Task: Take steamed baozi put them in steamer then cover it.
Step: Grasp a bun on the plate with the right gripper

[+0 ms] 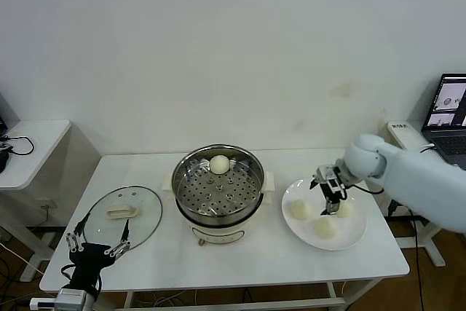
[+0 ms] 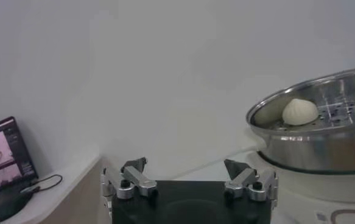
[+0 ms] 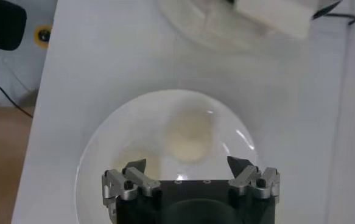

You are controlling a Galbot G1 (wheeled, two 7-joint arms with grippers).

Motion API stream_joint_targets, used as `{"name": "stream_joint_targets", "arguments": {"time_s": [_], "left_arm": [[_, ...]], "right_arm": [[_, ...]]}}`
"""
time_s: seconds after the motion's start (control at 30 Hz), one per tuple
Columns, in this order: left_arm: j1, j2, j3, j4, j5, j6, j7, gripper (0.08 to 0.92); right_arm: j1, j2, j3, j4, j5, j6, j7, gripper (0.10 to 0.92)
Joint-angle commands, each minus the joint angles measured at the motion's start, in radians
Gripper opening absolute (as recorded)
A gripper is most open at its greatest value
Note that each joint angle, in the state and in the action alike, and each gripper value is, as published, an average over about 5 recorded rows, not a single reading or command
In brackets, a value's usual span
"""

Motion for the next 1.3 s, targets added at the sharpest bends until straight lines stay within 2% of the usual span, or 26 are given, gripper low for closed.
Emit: {"name": "stream_joint_targets", "arguments": {"time_s": [0.03, 0.33, 0.57, 1.07, 1.3], "left_arm": [[-0.001, 0.001, -0.002, 0.001, 0.000, 0.000, 0.001, 0.823], [-0.007, 0.004, -0.004, 0.010, 0.000, -0.001, 0.001, 0.823], [-0.010, 0.005, -0.006, 0.013, 0.000, -0.001, 0.001, 0.823], [-0.005, 0.003, -0.011, 0.003, 0.000, -0.001, 0.000, 0.823], [-0.001, 0.005, -0.011, -0.012, -0.001, -0.001, 0.001, 0.823]], "right_arm": [[-0.135, 0.102, 0.071, -0.135, -0.076, 0.004, 0.000, 0.822], [-0.162, 0.158, 0.094, -0.216, -0.104, 0.017, 0.014, 0.821], [-0.166, 0.187, 0.110, -0.266, -0.124, 0.025, 0.028, 0.789], [-0.157, 0.198, 0.123, -0.266, -0.115, 0.017, 0.014, 0.613], [-0.098, 0.159, 0.120, -0.210, -0.080, 0.002, -0.006, 0.592]]}}
